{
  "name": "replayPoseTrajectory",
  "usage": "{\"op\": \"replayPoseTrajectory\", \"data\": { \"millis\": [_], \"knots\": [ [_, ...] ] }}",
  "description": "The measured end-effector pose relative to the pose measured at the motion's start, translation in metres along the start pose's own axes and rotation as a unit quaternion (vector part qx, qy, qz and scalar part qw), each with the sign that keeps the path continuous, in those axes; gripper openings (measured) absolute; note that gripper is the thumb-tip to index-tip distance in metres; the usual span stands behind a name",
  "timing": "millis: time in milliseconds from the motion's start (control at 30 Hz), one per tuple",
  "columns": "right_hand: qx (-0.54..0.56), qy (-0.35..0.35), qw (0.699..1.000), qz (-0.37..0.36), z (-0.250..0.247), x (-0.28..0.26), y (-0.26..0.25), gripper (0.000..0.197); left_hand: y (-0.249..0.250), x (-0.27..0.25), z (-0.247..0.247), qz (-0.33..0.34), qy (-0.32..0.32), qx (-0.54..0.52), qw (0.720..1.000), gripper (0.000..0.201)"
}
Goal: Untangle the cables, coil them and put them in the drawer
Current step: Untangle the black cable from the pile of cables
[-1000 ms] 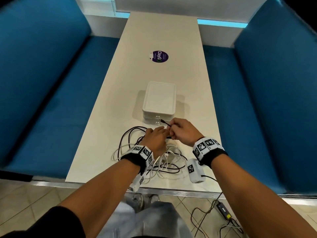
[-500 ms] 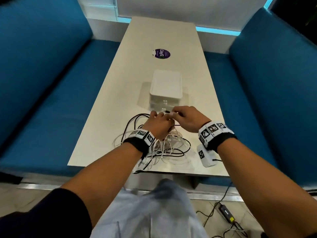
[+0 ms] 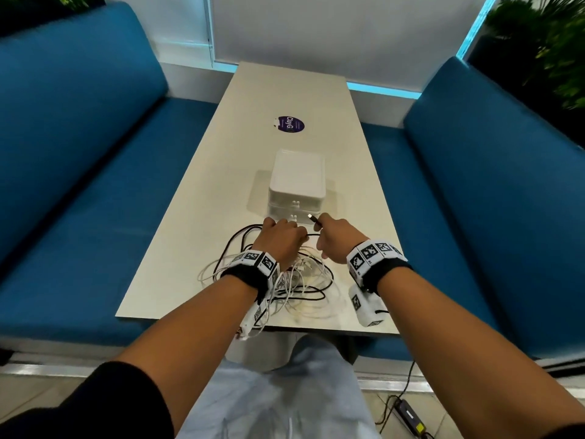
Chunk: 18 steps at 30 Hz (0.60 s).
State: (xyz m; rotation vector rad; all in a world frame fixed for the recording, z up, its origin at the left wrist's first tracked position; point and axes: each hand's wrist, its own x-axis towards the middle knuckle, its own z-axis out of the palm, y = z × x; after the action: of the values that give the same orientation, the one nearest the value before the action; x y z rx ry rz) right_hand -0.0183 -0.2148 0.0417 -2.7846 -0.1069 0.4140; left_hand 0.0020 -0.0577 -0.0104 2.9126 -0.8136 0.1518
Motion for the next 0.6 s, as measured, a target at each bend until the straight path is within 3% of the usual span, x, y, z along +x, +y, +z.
{"op": "replayPoseTrajectory", "data": {
  "millis": [167, 233, 333, 433, 600],
  "knots": [
    [0.041, 0.021, 0.999, -0.020, 0.007, 0.000, -0.009, 0.026, -0.002, -0.001, -0.005, 0.024, -0.028, -0.025, 0.999, 0.029],
    [0.039, 0.031, 0.999, -0.016, 0.008, 0.001, -0.006, 0.021, -0.002, 0.000, -0.006, 0.027, -0.038, -0.037, 0.998, 0.024],
    [0.011, 0.047, 0.999, -0.009, 0.006, 0.001, 0.004, 0.021, -0.001, 0.000, -0.004, 0.029, -0.038, -0.020, 0.999, 0.014],
    [-0.039, 0.072, 0.997, -0.004, 0.003, -0.002, 0.020, 0.024, 0.001, -0.002, 0.004, 0.038, -0.025, 0.014, 0.999, 0.024],
    [-0.099, 0.064, 0.990, 0.077, -0.013, -0.007, 0.066, 0.024, -0.004, -0.008, 0.012, 0.031, -0.067, 0.067, 0.995, 0.019]
  ]
}}
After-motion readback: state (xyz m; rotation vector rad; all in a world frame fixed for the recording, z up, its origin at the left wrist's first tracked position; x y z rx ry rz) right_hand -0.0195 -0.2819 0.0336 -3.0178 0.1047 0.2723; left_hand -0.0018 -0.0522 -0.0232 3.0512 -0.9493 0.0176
